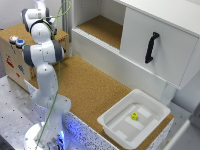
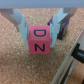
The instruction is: Place the pink object inside the left cabinet
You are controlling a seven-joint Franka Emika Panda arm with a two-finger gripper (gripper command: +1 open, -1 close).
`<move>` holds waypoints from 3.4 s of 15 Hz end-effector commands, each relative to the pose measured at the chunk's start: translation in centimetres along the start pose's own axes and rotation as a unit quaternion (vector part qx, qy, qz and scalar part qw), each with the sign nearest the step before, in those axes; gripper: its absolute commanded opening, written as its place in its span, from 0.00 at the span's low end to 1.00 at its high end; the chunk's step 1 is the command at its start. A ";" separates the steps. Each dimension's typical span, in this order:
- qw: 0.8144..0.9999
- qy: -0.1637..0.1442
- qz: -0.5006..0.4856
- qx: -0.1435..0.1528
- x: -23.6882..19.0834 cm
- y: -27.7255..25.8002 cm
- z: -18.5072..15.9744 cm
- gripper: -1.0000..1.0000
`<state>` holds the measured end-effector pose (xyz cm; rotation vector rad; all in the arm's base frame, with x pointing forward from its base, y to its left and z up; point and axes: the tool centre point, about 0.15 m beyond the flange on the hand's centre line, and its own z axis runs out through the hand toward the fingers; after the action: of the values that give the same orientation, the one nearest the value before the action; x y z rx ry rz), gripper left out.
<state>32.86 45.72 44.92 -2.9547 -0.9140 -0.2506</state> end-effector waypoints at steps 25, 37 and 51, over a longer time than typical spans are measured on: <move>0.978 0.089 0.173 -0.070 -0.6 21.5 -6.6 0.00; 0.951 0.147 0.269 -0.052 10.9 35.6 -2.6 0.00; 0.950 0.115 0.277 -0.088 18.3 35.5 -0.6 0.00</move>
<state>64.91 25.24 48.32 -2.9228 -0.0679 -0.7822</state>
